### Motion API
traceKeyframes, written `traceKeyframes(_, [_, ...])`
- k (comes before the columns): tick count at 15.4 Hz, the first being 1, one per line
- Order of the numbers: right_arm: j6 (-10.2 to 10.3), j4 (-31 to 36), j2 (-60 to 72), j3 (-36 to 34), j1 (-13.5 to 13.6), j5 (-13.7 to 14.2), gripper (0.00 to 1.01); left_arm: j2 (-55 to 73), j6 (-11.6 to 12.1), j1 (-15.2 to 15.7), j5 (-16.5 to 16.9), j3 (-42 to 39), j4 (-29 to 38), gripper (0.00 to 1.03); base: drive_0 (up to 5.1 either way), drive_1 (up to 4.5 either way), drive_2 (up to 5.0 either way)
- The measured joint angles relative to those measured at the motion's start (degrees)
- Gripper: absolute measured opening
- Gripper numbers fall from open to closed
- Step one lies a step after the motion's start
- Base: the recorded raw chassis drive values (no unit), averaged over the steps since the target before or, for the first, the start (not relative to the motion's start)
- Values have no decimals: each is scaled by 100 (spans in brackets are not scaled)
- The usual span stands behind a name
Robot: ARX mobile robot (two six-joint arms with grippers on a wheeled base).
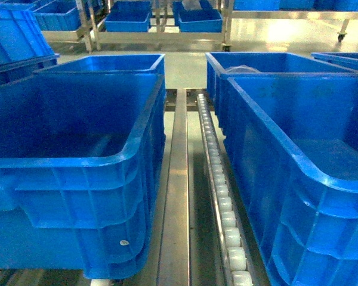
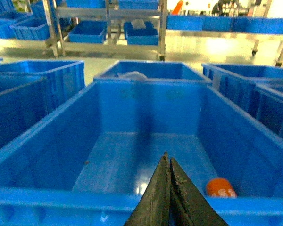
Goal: Sort blue parts and orange caps into right shelf containers
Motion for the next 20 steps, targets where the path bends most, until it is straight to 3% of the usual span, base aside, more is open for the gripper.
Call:
traceKeyframes(10, [2, -828, -872, -7, 0, 0, 1, -962, 2, 0, 0, -72, -876, 2, 0, 0, 0])
traceKeyframes(13, [2, -2124, -2184, -7, 0, 0, 1, -2461, 2, 0, -2, -74, -2347, 2, 0, 0, 0])
traceKeyframes(20, [2, -2459, -2527, -7, 0, 0, 1, -2863, 7, 0, -2, -74, -2758, 2, 0, 0, 0])
